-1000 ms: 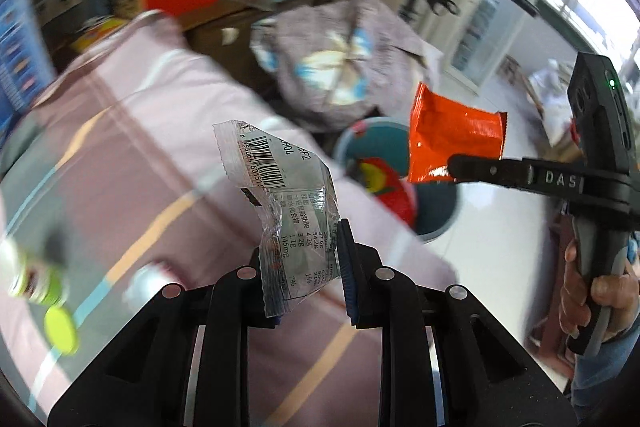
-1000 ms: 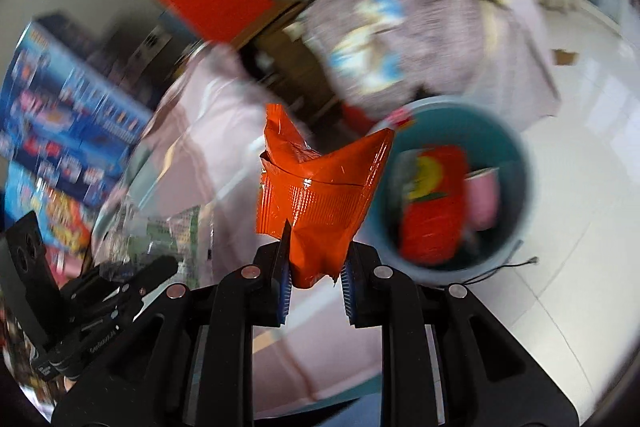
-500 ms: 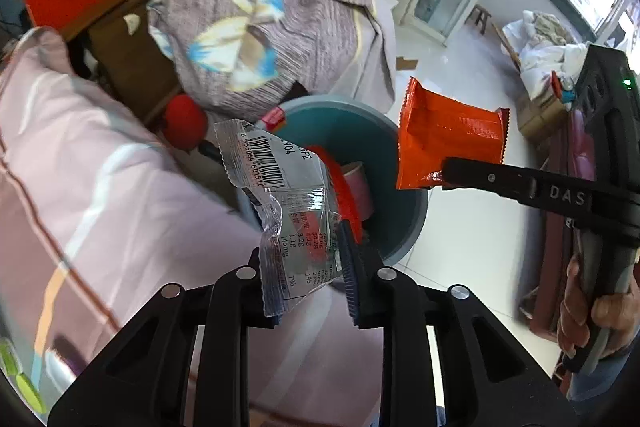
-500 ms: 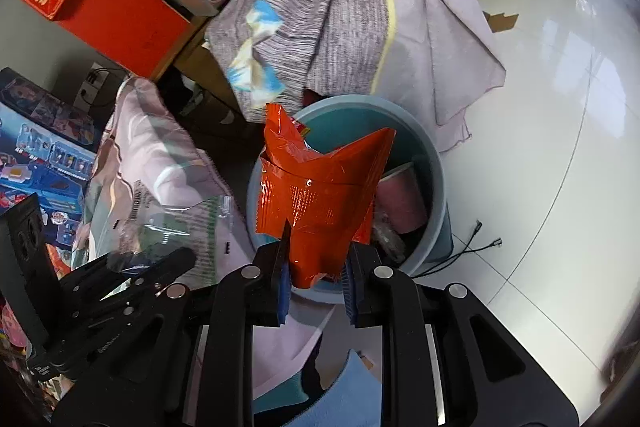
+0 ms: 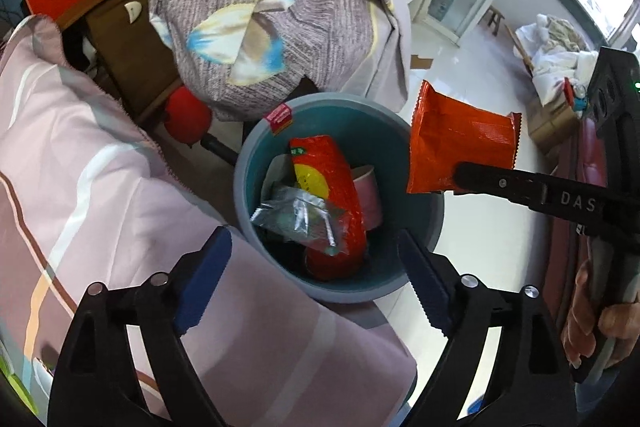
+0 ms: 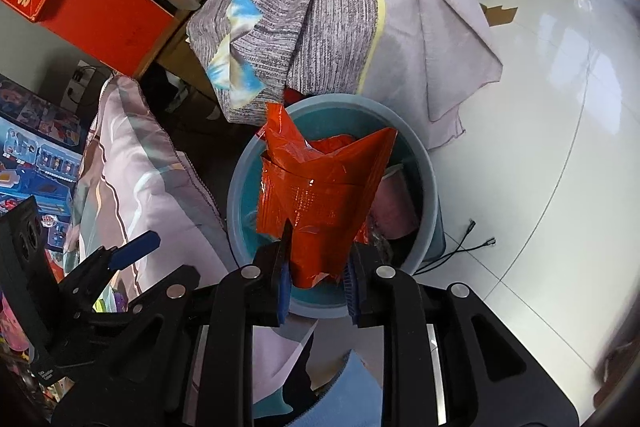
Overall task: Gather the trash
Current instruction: 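Open the right tool over the bucket to drop the orange packet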
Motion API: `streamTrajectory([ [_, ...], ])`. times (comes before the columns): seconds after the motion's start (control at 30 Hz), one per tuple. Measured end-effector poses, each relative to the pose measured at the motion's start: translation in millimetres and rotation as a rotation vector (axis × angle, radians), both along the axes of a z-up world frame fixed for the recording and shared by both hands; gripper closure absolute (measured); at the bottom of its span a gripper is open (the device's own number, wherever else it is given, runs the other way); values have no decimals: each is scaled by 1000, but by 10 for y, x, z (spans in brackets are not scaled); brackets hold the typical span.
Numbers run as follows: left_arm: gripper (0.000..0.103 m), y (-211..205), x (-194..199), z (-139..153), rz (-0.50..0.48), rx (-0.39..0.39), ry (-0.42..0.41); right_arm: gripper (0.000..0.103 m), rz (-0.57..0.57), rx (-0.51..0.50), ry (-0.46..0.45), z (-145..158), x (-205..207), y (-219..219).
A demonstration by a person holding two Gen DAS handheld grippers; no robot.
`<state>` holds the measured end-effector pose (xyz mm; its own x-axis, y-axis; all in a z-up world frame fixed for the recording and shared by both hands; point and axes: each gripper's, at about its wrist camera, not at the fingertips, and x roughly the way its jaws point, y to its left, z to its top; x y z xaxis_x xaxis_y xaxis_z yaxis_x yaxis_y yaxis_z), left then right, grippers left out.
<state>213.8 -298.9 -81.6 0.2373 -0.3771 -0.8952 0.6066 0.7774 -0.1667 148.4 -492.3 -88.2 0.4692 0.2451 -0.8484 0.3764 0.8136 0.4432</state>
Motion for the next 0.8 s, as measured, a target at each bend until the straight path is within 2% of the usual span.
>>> streamTrajectory([
  [0.07,12,38,5,-1,7,-3,10,76,5,5,1,-4,22,22],
  [0.1,12,56,7,-2,11,-5,14,63,8,10,0,-3,37,36],
  [0.13,11,66,6,-4,14,-5,15,40,8,14,-2,3,45,49],
  [0.17,11,78,2,-4,17,-5,15,32,4,12,-4,13,57,62],
  [0.2,10,92,0,-4,19,-5,17,29,-3,6,-8,27,57,67],
  [0.43,9,156,-35,23,19,-15,22,26,-31,-1,24,18,40,62],
  [0.6,9,206,-81,59,18,-21,20,21,-40,-43,61,17,4,120],
  [0.8,7,326,-138,142,34,-32,5,16,-25,-86,56,99,-52,262],
])
